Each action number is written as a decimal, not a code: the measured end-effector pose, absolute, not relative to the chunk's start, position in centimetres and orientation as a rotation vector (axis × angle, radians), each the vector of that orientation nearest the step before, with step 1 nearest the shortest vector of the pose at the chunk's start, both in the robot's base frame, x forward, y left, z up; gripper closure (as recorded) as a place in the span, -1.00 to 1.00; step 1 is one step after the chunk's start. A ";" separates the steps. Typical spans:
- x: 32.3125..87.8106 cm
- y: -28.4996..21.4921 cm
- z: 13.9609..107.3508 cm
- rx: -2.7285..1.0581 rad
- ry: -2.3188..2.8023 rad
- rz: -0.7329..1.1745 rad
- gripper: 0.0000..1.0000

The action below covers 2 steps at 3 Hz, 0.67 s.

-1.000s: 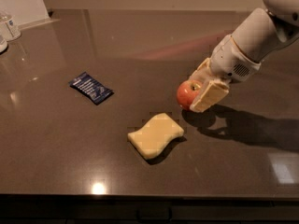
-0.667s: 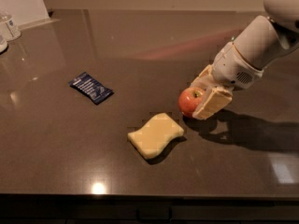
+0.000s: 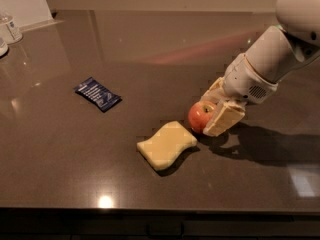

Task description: Move apple near sponge

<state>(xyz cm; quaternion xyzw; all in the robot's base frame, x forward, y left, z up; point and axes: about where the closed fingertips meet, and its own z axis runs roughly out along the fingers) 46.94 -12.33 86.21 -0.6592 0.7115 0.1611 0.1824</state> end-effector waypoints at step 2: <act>46.8 -11.9 85.3 -1.841 2.036 0.457 -0.73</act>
Offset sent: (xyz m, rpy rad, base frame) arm 0.0017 0.0026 -0.0159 -0.0023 0.0216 -0.0483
